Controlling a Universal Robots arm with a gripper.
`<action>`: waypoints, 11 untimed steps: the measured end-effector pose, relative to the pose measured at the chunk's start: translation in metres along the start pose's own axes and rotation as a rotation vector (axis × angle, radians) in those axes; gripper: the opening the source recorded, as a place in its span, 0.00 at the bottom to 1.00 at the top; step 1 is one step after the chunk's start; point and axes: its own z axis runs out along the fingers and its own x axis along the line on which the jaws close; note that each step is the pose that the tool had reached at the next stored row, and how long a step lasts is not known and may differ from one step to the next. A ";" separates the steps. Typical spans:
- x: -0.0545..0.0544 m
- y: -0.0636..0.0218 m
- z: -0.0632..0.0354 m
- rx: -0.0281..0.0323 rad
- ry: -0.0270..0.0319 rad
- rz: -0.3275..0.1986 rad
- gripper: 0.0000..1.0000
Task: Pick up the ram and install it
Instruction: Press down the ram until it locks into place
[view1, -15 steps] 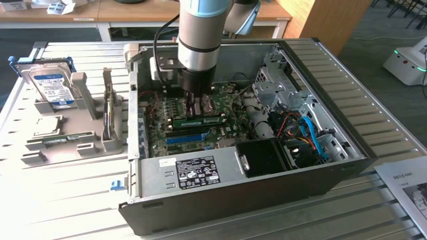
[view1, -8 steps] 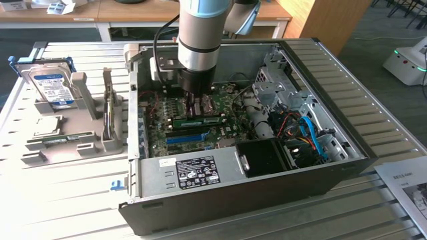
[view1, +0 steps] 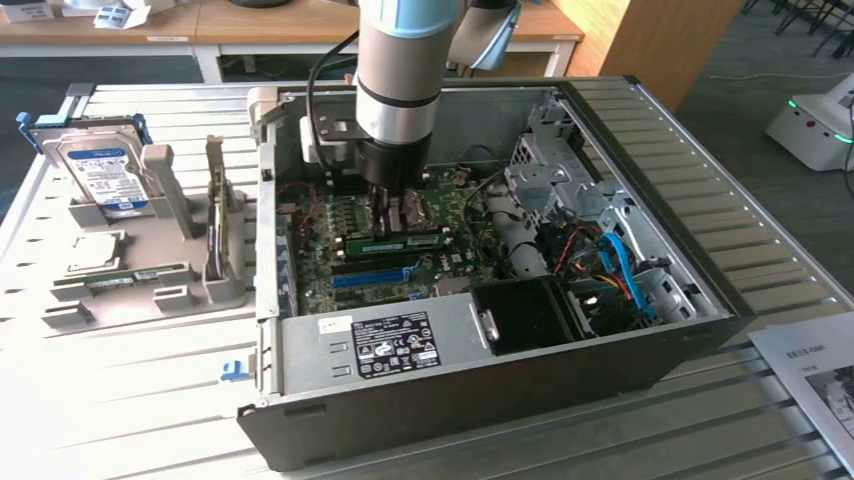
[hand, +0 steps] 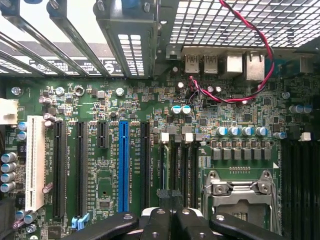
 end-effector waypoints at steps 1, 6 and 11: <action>0.000 0.0000 0.0000 0.0000 0.0000 0.000 0.10; 0.000 0.0000 0.0006 0.0001 -0.0003 0.000 0.10; 0.000 -0.0001 0.0014 0.0000 -0.0001 0.000 0.10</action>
